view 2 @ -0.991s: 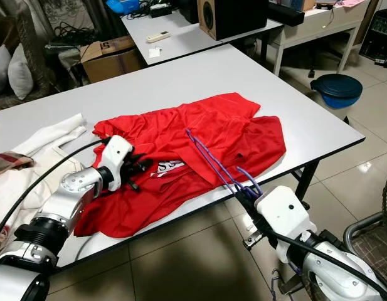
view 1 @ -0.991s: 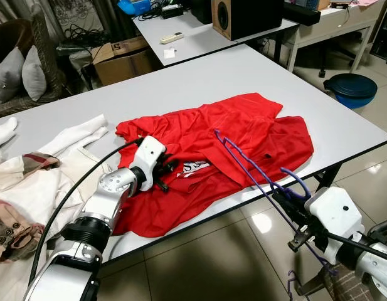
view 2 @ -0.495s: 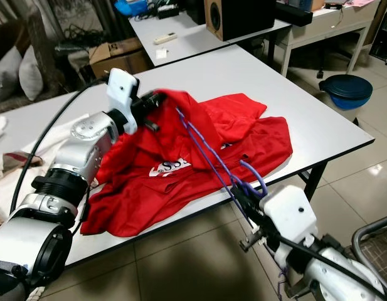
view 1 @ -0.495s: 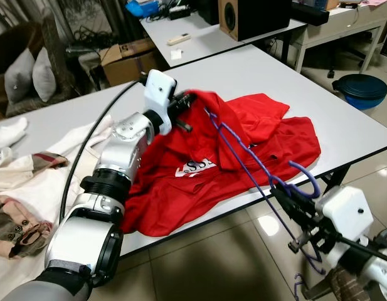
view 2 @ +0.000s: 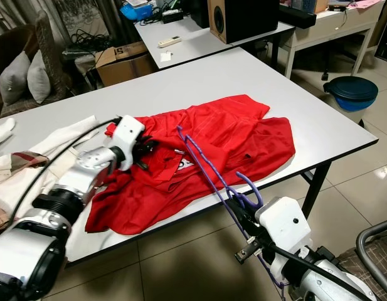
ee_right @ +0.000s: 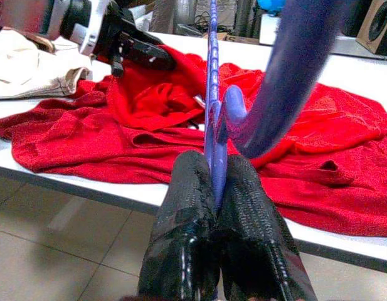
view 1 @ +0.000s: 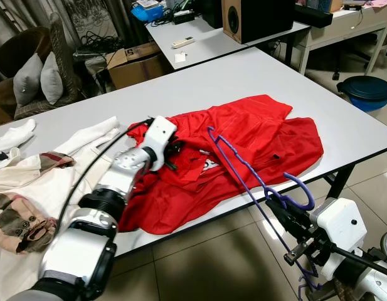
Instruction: Hang hanger
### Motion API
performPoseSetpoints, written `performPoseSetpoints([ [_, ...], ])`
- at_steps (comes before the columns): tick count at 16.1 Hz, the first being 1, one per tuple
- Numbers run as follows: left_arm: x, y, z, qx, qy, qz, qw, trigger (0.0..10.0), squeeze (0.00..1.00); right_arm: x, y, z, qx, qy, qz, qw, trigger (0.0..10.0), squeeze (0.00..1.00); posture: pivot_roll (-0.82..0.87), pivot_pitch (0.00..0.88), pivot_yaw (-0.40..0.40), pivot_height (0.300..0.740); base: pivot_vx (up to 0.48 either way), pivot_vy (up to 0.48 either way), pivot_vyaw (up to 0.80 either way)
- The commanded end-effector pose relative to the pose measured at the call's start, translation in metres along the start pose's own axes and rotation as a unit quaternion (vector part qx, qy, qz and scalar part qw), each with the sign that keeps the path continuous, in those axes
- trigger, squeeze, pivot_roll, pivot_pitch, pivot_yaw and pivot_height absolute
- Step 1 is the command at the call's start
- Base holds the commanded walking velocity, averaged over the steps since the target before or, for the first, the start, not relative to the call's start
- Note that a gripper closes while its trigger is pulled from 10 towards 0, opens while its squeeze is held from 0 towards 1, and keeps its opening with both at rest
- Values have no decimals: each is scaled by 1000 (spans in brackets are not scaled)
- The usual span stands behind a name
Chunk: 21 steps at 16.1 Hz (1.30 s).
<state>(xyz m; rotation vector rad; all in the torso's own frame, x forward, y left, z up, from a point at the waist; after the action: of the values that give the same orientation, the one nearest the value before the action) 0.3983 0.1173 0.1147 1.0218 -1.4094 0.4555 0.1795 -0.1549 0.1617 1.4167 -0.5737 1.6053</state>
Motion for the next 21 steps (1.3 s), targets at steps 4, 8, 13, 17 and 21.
performPoseSetpoints([
  [4, -7, 14, -6, -46, -14, -13, 999, 10000, 0, 5, -1, -7, 14, 0, 14, 1000, 10000, 0, -136, 0, 225, 740, 0, 0, 0],
  [8, -30, 31, -7, -71, -28, -62, 995, 10000, 0, 3, -1, -10, 20, 0, 11, 1000, 10000, 0, -141, 0, 234, 740, 0, 0, 0],
  [13, -41, 51, -14, -42, -24, -73, 996, 10000, 0, 2, -1, -12, 31, -1, 8, 999, 10000, 0, -128, 0, 212, 740, 0, 0, 0],
  [17, -34, 57, -2, -58, -17, -30, 998, 10000, 0, 2, -3, -12, 40, 2, 8, 999, 10000, 0, -116, 0, 191, 740, 0, 0, 0],
  [21, -18, 55, -9, -2, 42, 26, 999, 10000, 1000, 3, -7, -9, 43, 4, 12, 999, 10000, 0, -106, 0, 182, 740, 0, 0, 0],
])
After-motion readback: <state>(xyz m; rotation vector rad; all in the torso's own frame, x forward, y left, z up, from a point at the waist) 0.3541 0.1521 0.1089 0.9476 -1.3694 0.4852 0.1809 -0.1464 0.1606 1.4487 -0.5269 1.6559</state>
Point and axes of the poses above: a point about 5 cm out from each wrist's last joint towards the gripper, its own y axis pointing back from the gripper into the wrist, its own x axis along the axis of the wrist's last joint, z = x × y, the point moved 3 cm from there along -y, pointing out of the wrist towards the gripper, and after that the axes turned 3 degrees about y, right-handed, at the moved point
